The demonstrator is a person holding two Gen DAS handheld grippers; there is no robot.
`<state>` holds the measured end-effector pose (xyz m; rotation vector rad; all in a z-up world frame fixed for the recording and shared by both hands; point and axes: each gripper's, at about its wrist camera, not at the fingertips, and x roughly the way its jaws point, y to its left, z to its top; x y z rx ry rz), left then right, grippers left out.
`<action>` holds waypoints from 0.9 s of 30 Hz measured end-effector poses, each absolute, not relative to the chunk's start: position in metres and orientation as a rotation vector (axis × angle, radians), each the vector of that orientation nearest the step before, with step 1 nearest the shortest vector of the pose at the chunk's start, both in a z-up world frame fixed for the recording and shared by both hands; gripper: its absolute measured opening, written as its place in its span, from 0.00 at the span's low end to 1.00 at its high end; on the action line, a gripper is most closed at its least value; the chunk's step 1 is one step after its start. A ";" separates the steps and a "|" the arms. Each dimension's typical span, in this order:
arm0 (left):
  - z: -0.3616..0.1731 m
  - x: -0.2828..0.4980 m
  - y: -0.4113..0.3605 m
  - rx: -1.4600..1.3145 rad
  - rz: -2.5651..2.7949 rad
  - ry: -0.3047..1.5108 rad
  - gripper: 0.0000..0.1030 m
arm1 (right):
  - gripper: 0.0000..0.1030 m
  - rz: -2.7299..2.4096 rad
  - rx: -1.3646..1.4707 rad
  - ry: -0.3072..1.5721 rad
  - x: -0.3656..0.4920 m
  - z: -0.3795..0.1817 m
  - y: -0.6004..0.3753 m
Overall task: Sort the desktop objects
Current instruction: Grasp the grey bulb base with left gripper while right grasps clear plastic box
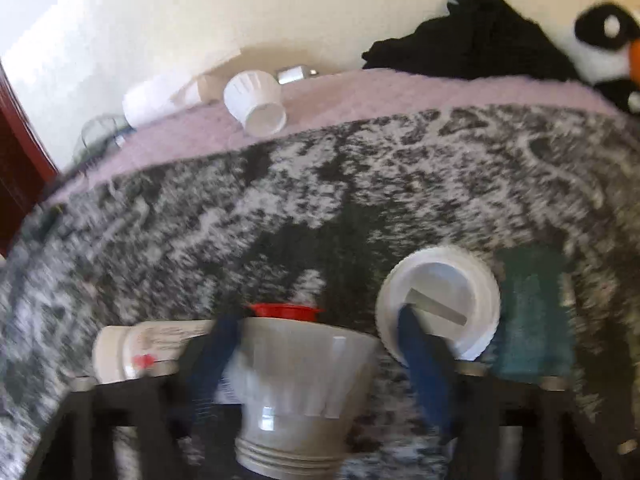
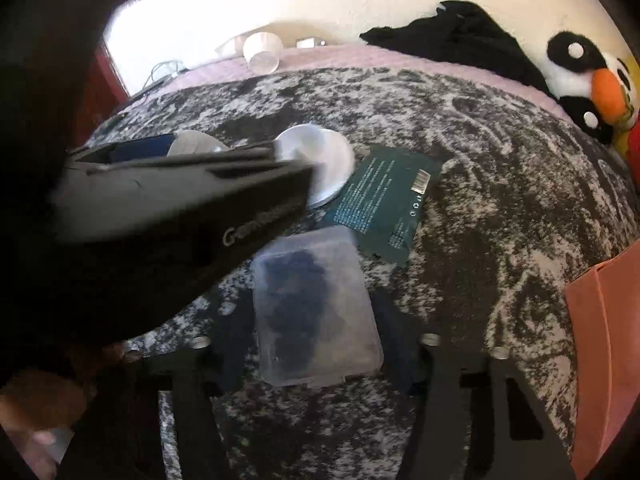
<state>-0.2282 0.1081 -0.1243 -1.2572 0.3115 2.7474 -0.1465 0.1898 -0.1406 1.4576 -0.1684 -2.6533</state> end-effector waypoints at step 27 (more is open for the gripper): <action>-0.068 -0.167 0.080 -1.180 2.782 0.227 1.00 | 0.55 -2.677 1.261 -0.547 -0.089 -0.063 0.243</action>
